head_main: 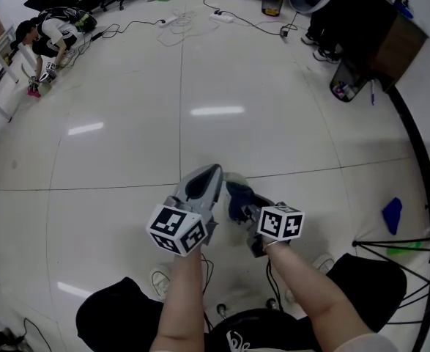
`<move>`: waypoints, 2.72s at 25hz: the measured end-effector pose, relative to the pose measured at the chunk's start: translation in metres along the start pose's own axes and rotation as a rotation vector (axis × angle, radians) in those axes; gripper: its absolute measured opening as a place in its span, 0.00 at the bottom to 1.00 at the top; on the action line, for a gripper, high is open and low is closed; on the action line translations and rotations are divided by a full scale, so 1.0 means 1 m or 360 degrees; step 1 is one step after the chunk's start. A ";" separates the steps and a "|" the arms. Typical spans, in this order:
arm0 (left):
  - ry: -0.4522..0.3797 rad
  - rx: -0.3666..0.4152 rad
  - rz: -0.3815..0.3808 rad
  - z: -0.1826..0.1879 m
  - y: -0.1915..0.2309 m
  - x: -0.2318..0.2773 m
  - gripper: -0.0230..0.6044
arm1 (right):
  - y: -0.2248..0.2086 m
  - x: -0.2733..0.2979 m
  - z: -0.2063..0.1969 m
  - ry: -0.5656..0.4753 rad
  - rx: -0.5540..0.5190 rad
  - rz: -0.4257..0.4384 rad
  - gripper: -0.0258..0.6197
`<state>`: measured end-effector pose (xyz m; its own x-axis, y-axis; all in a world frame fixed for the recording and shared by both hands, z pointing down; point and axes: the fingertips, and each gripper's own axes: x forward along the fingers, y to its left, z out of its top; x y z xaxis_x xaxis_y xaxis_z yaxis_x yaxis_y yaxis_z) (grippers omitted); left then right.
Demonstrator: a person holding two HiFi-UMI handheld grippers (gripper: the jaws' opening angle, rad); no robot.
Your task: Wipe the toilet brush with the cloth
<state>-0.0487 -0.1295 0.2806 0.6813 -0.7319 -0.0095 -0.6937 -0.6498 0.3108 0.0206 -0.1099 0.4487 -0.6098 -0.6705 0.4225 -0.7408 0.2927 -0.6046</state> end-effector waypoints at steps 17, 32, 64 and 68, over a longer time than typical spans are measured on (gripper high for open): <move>-0.0021 0.0027 -0.0011 0.003 -0.006 0.004 0.05 | -0.081 0.029 -0.085 0.0253 0.0320 -0.0209 0.14; -0.0185 -0.0205 0.0041 0.021 -0.009 -0.006 0.05 | -0.034 -0.083 0.021 0.0024 -0.0038 -0.0114 0.14; -0.0103 0.0348 0.0413 0.012 -0.065 -0.094 0.05 | 0.040 -0.189 0.068 -0.0505 -0.0898 -0.0319 0.13; -0.0092 0.0344 0.0379 0.006 -0.071 -0.089 0.05 | 0.042 -0.184 0.064 -0.0488 -0.0917 -0.0295 0.13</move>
<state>-0.0613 -0.0199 0.2533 0.4840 -0.8749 -0.0167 -0.8696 -0.4830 0.1019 0.1196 -0.0178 0.3018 -0.4137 -0.8827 0.2228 -0.9091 0.4138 -0.0484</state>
